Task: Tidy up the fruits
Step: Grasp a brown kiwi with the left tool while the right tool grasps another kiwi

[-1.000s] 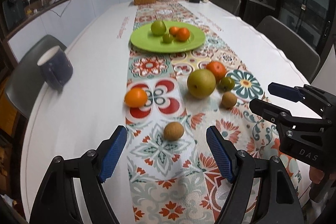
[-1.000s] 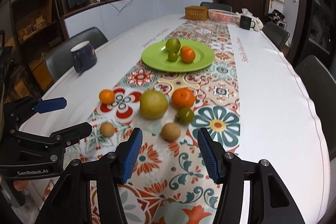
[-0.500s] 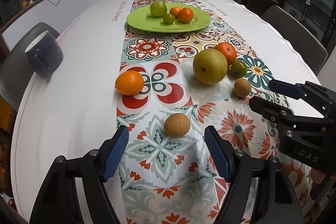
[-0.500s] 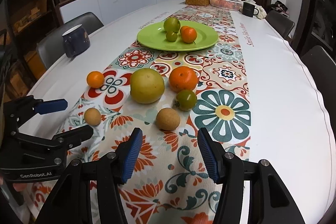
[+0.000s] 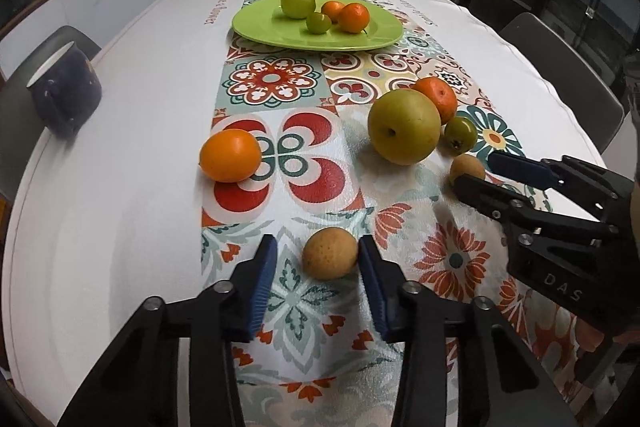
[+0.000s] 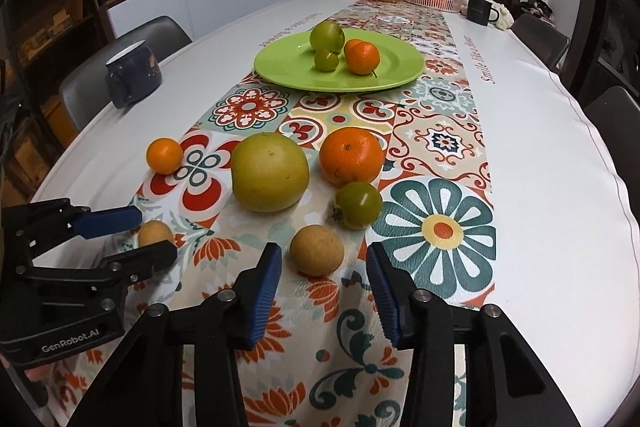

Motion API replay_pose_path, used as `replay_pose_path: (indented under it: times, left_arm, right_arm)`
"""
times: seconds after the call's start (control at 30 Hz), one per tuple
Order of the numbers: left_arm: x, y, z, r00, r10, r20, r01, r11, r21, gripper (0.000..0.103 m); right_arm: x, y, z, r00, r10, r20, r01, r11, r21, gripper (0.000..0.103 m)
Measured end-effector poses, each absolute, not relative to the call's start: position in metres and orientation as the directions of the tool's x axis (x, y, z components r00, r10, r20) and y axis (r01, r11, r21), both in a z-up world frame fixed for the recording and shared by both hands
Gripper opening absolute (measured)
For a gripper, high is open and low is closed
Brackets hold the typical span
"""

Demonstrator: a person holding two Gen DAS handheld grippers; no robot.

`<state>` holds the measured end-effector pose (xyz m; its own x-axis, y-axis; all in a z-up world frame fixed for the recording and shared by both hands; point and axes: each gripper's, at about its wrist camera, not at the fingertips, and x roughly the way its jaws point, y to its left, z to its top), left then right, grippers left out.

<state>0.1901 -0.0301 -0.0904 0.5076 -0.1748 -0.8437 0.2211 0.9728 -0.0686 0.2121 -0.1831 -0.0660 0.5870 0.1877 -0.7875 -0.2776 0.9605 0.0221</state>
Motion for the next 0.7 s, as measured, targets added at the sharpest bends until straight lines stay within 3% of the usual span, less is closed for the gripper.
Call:
replay_pose_path:
  times: [0.1,0.23,0.7]
  left_arm:
    - [0.191,-0.032,-0.092,0.501,-0.180,-0.847,0.232,0.970,-0.069,0.029]
    - [0.191,-0.033,-0.092,0.504,-0.180,-0.845,0.239,0.969,-0.064,0.028]
    - [0.183,-0.035,-0.070,0.554,-0.193,-0.810,0.255,0.965,-0.055,0.028]
  right_arm:
    - [0.214,-0.181,-0.068,0.581,0.189,-0.792,-0.288,0.958,0.018,0.039]
    - [0.216,-0.179,-0.072,0.571,0.196,-0.797,-0.300,0.954,0.019,0.031]
    - [0.201,-0.176,-0.057,0.596,0.226,-0.771,-0.322,0.946,0.028,0.031]
